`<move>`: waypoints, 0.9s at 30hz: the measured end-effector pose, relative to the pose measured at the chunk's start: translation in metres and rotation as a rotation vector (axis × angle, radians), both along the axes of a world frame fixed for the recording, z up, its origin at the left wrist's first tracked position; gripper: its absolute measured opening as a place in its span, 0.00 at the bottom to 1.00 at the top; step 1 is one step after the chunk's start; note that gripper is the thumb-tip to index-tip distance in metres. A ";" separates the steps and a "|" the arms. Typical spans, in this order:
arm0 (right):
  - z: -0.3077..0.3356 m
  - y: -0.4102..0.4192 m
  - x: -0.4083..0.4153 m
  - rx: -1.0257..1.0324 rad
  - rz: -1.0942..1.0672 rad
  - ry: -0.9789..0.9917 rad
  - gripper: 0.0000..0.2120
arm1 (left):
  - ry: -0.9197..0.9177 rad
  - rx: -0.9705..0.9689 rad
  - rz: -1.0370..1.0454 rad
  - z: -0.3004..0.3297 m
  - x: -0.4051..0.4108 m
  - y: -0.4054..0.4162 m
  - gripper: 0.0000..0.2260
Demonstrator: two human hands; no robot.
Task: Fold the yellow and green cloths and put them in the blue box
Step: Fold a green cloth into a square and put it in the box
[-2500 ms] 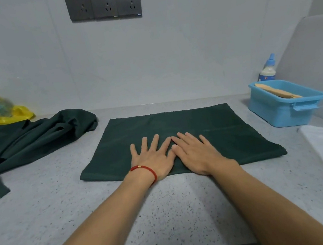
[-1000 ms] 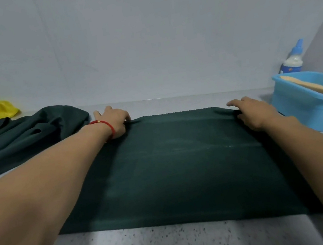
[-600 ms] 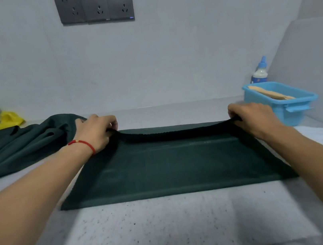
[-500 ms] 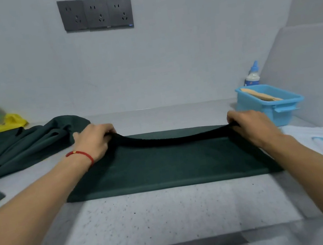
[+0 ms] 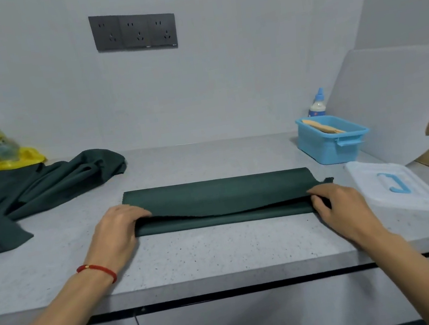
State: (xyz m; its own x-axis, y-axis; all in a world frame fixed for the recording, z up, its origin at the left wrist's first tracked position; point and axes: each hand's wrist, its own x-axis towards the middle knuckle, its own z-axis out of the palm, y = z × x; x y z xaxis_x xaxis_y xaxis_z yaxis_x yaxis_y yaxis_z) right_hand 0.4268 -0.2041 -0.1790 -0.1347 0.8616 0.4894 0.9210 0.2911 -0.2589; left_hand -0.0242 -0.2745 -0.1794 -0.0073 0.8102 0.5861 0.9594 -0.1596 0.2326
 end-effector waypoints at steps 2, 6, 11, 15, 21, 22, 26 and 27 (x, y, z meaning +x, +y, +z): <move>-0.001 -0.001 0.001 0.016 0.006 0.009 0.12 | -0.011 -0.004 0.004 -0.001 0.001 0.000 0.22; 0.001 -0.004 0.002 0.019 0.008 -0.038 0.11 | -0.021 -0.033 0.021 -0.003 0.002 0.000 0.18; 0.001 -0.007 0.002 0.119 -0.054 -0.074 0.06 | -0.044 -0.033 0.031 -0.003 0.003 0.001 0.15; 0.003 -0.008 0.001 -0.006 -0.081 -0.085 0.09 | -0.087 -0.097 0.056 -0.001 0.006 0.000 0.13; 0.020 -0.009 -0.017 0.042 0.025 0.024 0.19 | -0.101 -0.036 0.101 0.020 0.021 -0.004 0.16; 0.027 -0.001 -0.031 0.045 0.052 0.041 0.18 | -0.110 -0.057 0.037 0.030 0.032 0.005 0.17; 0.042 0.036 -0.120 -0.076 0.215 0.003 0.18 | 0.035 -0.218 -0.080 0.052 0.094 0.063 0.19; 0.039 0.042 -0.141 -0.139 0.253 -0.016 0.21 | 0.068 -0.281 -0.056 0.049 0.108 0.074 0.20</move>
State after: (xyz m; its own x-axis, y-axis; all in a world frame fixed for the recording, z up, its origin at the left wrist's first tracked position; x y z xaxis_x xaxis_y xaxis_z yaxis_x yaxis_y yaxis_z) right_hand 0.2860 -0.1620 -0.1402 -0.3604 0.8583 0.3654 0.8279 0.4748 -0.2986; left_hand 0.0833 -0.2000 -0.1299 0.0741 0.9389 0.3362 0.9658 -0.1515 0.2102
